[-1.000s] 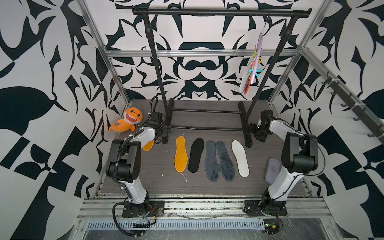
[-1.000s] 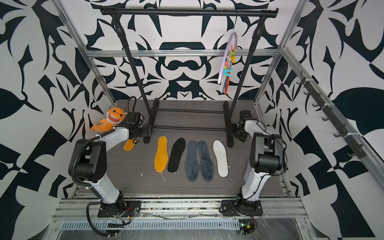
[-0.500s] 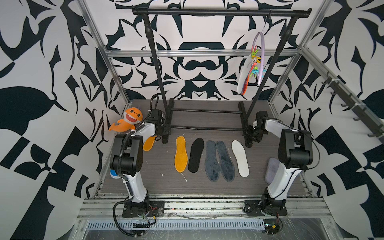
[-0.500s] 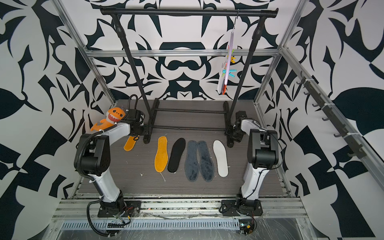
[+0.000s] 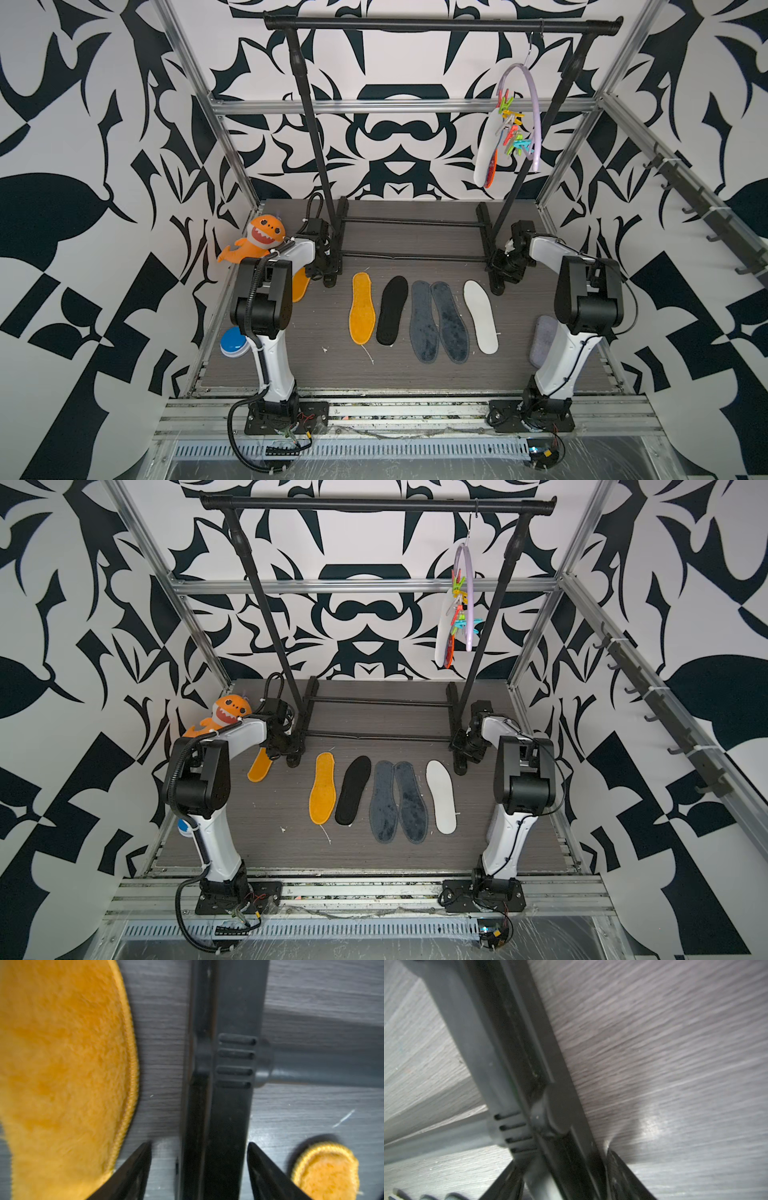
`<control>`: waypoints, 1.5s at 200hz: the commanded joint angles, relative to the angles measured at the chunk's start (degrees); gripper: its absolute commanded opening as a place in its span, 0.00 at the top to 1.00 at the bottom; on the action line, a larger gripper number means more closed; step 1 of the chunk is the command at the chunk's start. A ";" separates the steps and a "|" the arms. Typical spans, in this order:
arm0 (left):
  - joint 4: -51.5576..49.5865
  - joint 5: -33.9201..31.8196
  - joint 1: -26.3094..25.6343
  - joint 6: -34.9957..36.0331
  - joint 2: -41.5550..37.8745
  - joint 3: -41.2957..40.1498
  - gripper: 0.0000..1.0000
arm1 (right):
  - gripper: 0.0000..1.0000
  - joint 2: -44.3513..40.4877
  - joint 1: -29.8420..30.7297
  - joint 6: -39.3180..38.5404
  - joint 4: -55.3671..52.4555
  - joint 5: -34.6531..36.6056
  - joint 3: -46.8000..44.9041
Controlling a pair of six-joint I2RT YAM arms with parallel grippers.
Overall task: Take the shoe insoles off the hanger
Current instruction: Move the clothesline to the center of the board.
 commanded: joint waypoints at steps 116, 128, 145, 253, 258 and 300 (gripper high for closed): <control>-6.85 0.49 -0.70 -0.93 -1.81 -3.02 0.60 | 0.80 -5.99 0.42 -1.04 -0.74 1.47 -4.35; -6.95 0.75 -0.76 -1.42 -2.81 -4.00 0.62 | 0.81 -6.96 0.40 -0.92 -0.49 1.57 -5.51; -7.09 0.95 -0.79 -2.90 -4.62 -5.70 0.63 | 0.82 -8.18 0.36 -0.60 0.10 1.08 -7.00; -6.36 4.48 -4.07 -9.86 -14.09 -17.77 0.63 | 0.85 -16.09 -1.17 -0.29 1.29 0.26 -14.38; -6.36 4.45 -4.30 -10.04 -14.50 -17.90 0.63 | 0.85 -16.54 -1.31 -0.31 1.24 0.25 -14.58; -6.58 4.44 -4.60 -11.68 -16.70 -19.19 0.61 | 0.84 -17.42 -1.69 -0.96 1.26 -0.85 -15.41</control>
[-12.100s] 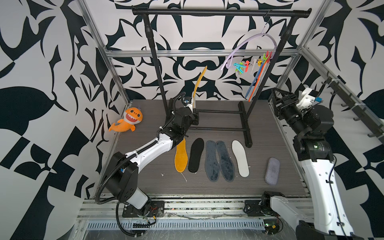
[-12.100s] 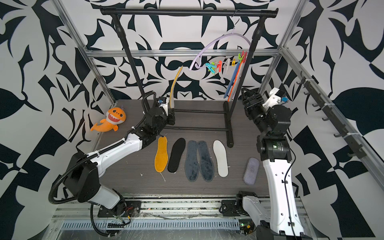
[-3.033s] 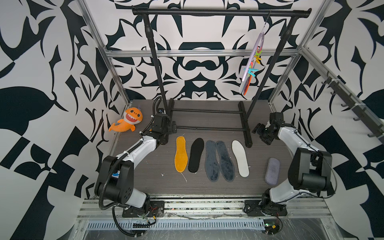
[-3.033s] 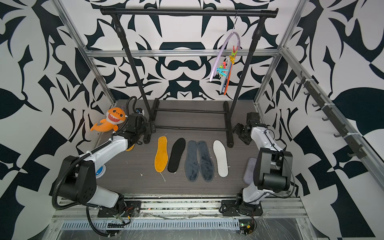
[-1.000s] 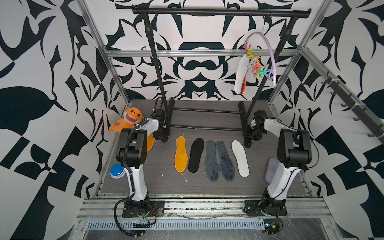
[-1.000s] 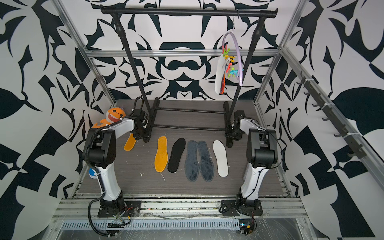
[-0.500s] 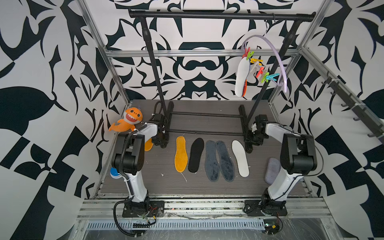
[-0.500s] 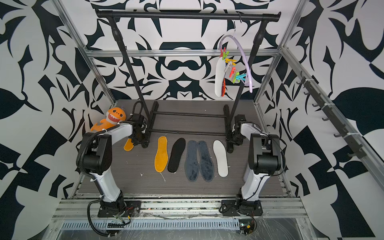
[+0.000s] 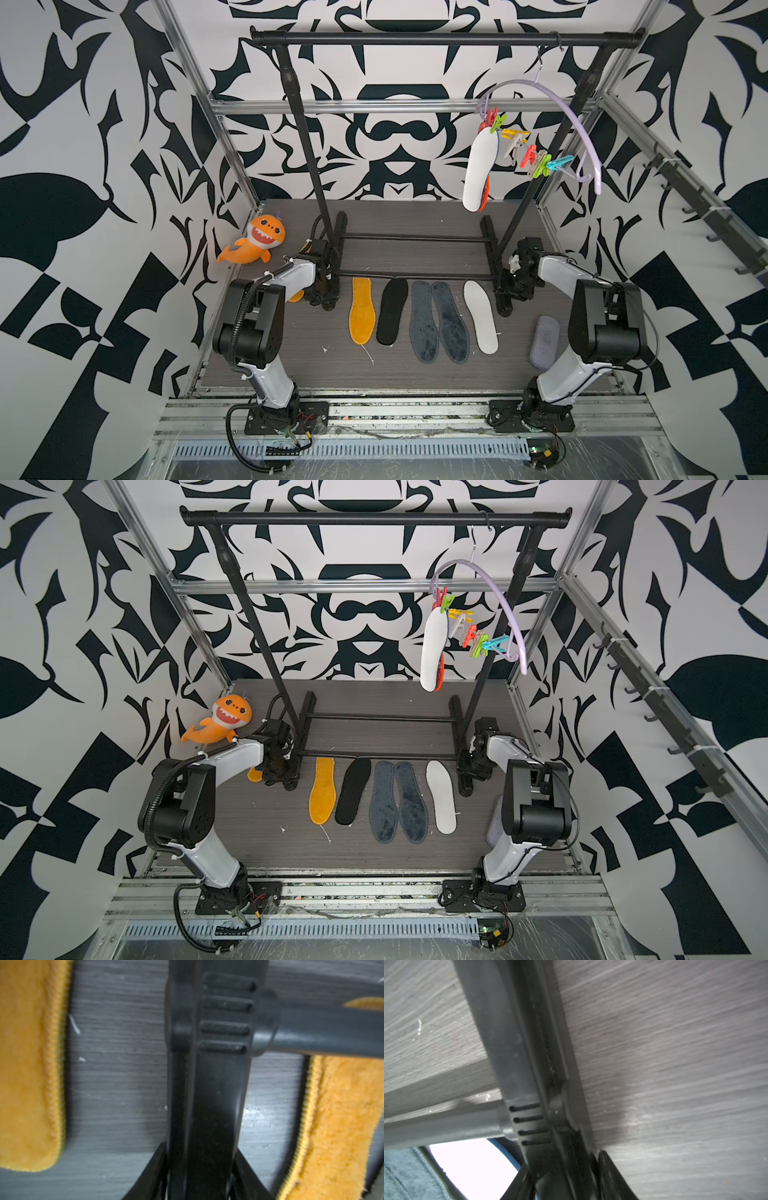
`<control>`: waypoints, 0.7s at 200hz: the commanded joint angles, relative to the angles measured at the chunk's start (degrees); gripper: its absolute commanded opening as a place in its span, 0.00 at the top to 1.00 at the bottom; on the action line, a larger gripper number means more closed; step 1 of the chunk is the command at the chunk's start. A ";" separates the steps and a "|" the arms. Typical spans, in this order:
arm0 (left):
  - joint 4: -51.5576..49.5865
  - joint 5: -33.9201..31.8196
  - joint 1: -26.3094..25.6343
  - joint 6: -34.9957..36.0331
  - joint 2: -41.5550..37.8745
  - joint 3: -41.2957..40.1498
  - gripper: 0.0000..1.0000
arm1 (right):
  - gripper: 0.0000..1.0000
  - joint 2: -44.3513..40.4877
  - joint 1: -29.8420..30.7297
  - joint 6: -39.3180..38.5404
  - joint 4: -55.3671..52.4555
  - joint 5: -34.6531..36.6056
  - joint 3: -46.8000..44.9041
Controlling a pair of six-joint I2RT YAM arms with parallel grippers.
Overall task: Take the shoe insoles off the hanger
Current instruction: Move the clothesline to the center of the board.
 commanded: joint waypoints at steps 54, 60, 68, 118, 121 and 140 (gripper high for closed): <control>-4.47 4.45 -0.30 -6.76 -1.34 -0.28 0.42 | 0.72 -2.53 -0.61 7.91 2.25 -3.73 0.10; -4.51 4.42 -0.30 -6.85 -1.34 -0.17 0.39 | 0.69 -2.53 -0.60 7.78 2.23 -3.74 0.18; -4.41 4.36 -0.30 -6.81 -1.18 -0.20 0.36 | 0.63 -2.48 -0.64 7.65 2.07 -3.73 0.40; -4.45 1.51 -0.31 -7.12 -4.53 -1.01 0.00 | 0.29 -5.82 -1.25 8.24 1.51 -2.56 0.49; -4.39 1.38 -0.30 -7.06 -4.88 -1.08 0.00 | 0.28 -6.19 -1.35 8.23 1.39 -2.57 0.44; -4.03 0.58 -0.30 -7.46 -7.67 -1.42 0.00 | 0.24 -8.81 -2.39 8.39 0.92 -2.74 0.26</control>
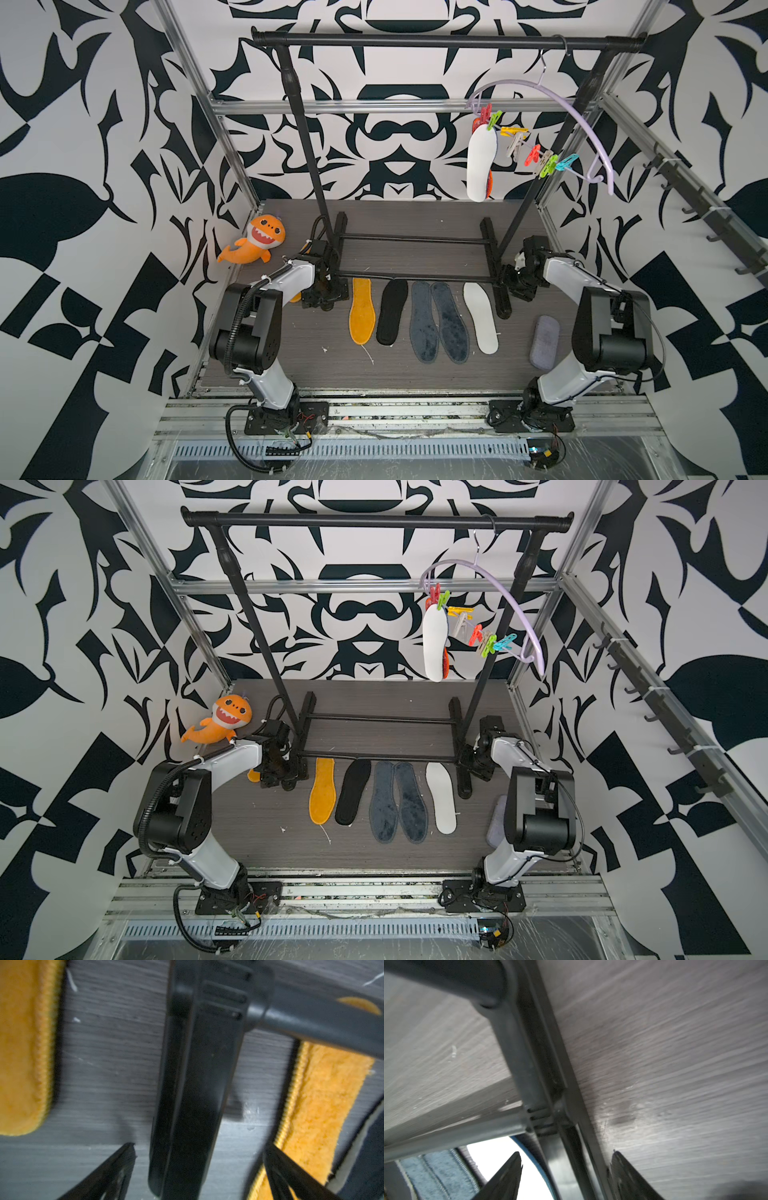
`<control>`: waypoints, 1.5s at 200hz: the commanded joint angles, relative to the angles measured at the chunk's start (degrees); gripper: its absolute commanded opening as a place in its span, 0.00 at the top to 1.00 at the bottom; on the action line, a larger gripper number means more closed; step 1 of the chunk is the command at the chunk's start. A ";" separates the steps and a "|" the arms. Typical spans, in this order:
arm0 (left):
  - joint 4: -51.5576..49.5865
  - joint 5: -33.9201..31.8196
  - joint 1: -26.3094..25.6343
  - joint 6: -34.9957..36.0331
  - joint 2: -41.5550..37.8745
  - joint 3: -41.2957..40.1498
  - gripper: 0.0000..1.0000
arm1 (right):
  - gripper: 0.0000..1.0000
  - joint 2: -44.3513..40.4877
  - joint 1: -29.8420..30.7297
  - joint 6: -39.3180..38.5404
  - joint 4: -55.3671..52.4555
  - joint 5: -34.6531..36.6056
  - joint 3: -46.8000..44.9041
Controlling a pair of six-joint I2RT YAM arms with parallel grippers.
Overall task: Take the shoe insoles off the hanger
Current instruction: Move the clothesline to the center of the board, then pick up the insole from the hanger.
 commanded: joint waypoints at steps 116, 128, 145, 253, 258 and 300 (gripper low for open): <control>6.52 -0.88 -0.18 1.63 -36.87 -4.56 0.01 | 0.03 -27.50 -4.87 5.01 -4.45 -1.26 0.00; 10.35 0.90 -0.18 2.35 -41.13 -5.95 0.01 | 0.02 -29.71 -5.12 5.37 -5.52 -1.34 0.77; 16.14 3.58 -0.17 2.36 -46.36 -8.15 0.01 | 0.02 -33.00 -5.31 6.52 -7.39 -0.81 1.95; 46.51 11.94 -8.72 4.51 -44.49 -7.73 0.01 | 0.06 -46.88 -5.37 12.88 -5.43 -2.18 6.79; 47.99 10.02 -11.20 7.26 -43.71 -7.85 0.01 | 0.08 -46.64 -5.39 12.91 -4.59 -3.82 6.97; 60.25 1.78 -25.84 19.35 -33.73 -6.78 0.01 | 0.21 -42.83 -5.28 14.72 0.19 -14.26 7.95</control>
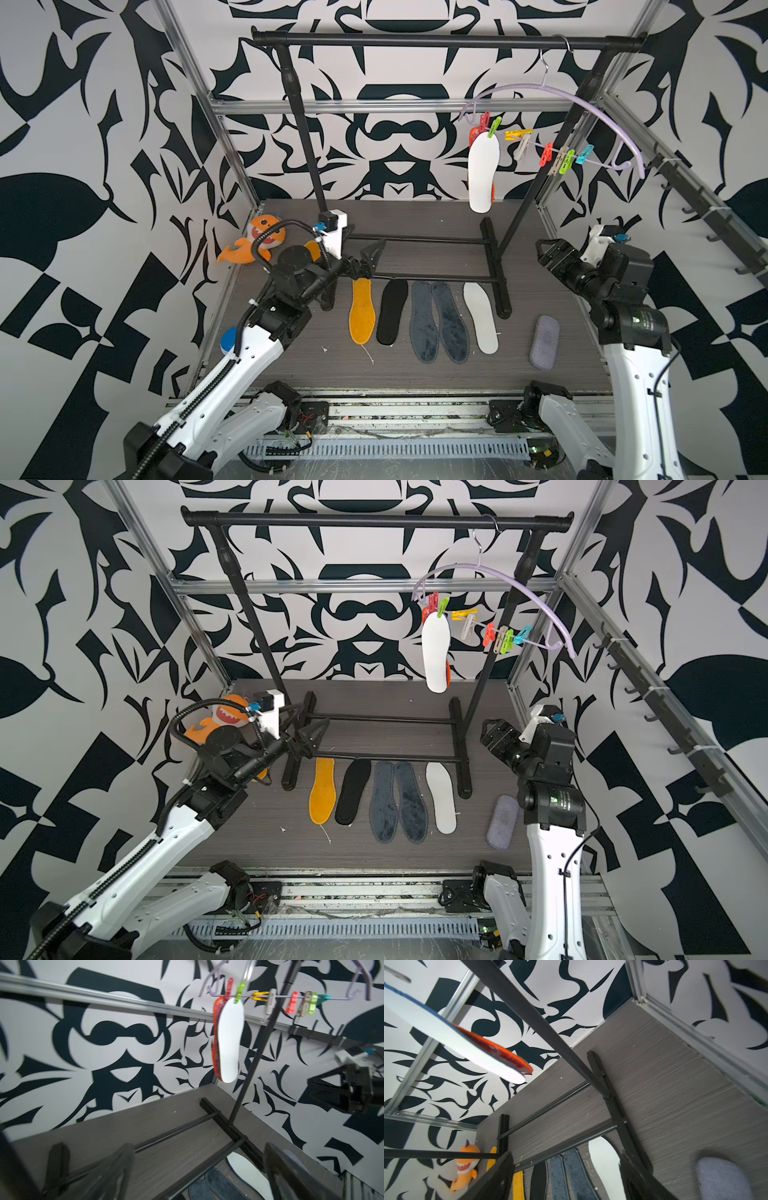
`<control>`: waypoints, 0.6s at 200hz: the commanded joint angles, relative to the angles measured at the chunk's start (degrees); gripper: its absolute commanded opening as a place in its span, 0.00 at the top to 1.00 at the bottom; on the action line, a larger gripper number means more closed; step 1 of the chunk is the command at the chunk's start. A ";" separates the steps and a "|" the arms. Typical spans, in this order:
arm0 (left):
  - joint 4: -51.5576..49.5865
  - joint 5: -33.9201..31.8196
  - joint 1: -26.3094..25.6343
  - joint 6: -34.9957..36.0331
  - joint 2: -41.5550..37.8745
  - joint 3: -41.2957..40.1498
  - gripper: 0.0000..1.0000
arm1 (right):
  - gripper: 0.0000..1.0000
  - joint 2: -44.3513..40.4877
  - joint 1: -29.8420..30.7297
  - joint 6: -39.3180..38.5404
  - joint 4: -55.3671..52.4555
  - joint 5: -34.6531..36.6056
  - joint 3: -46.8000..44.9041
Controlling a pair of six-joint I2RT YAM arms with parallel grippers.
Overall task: Take the shoe insoles off the hanger
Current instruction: Pick up the insole from the hanger.
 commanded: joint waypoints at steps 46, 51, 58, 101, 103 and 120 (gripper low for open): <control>19.83 -10.16 -13.05 13.80 23.11 10.33 0.01 | 0.11 2.80 -0.21 3.34 5.33 -9.34 0.86; 20.69 -10.50 -13.60 13.86 24.90 11.49 0.01 | 0.10 2.63 -0.26 3.53 5.33 -9.67 0.39; 21.75 -10.59 -14.40 14.02 27.42 13.15 0.01 | 0.08 2.24 -0.18 4.16 5.87 -10.52 -0.41; 28.13 -13.45 -17.37 14.24 41.06 23.11 0.01 | 0.07 -0.39 -0.19 4.74 4.88 -11.82 -2.29; 28.37 -13.52 -17.38 14.25 41.51 23.50 0.01 | 0.07 -0.55 -0.20 4.71 4.67 -11.89 -2.30; 30.00 -14.43 -17.55 14.08 45.25 26.27 0.01 | 0.08 -1.80 -0.23 4.77 4.12 -12.50 -2.85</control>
